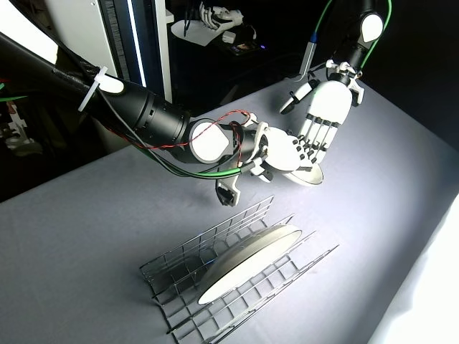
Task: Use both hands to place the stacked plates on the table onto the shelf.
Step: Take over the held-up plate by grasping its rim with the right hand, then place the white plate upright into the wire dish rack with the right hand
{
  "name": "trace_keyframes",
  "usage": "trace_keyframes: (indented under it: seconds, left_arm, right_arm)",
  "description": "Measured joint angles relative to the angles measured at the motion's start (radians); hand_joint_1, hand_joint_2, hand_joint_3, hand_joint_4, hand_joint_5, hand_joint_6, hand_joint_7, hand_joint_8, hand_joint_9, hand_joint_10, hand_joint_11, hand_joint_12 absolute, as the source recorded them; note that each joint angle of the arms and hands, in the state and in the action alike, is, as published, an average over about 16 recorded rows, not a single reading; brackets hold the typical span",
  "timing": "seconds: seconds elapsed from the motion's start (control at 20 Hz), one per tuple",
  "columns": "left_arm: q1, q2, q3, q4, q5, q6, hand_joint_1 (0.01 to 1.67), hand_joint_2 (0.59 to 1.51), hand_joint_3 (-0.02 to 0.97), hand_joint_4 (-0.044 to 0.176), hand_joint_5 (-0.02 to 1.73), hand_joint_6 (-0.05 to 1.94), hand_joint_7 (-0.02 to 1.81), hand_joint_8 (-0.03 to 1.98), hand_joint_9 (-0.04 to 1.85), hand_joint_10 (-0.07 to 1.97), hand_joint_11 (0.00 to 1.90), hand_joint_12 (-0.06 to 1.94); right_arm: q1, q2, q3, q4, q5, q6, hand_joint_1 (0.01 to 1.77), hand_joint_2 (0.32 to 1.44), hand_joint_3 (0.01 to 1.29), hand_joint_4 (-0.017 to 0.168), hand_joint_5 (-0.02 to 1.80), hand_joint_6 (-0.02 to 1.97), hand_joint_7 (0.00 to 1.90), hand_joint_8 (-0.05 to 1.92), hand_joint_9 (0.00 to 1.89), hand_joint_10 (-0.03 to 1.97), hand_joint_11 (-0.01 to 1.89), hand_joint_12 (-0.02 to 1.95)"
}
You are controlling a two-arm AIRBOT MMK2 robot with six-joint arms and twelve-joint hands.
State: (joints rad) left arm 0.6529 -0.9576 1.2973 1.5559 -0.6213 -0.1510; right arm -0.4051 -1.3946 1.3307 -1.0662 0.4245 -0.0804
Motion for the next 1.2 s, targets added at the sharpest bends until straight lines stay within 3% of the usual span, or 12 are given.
trace_keyframes:
  seconds: [0.4,0.7,1.2]
  left_arm:
    - [-0.038,0.016,-0.018,0.022,-0.003,-0.004,0.01,1.122,0.019,-0.009,-0.01,-0.03,0.02,0.00,0.01,-0.01,0.01,-0.01]
    - [-0.113,0.063,-0.047,0.045,-0.025,-0.006,0.01,1.120,0.019,-0.002,0.00,-0.01,0.01,0.00,0.01,0.00,0.01,0.00]
    - [-0.231,0.187,-0.067,0.068,-0.075,-0.019,0.01,1.118,0.020,0.007,0.01,0.01,0.02,0.00,0.02,0.01,0.02,0.01]
  right_arm:
    - [0.005,0.009,-0.009,0.007,0.032,-0.003,1.57,0.99,0.02,0.003,0.66,0.70,0.69,0.45,0.67,0.53,0.56,1.55]
    - [0.016,0.036,-0.030,0.020,0.057,-0.003,1.45,0.95,0.01,0.006,0.77,1.03,0.83,0.74,0.85,0.94,0.80,1.65]
    - [0.074,0.127,-0.117,0.120,0.060,0.000,1.41,0.96,0.01,0.000,0.85,1.09,0.93,0.88,0.96,1.15,0.78,1.68]
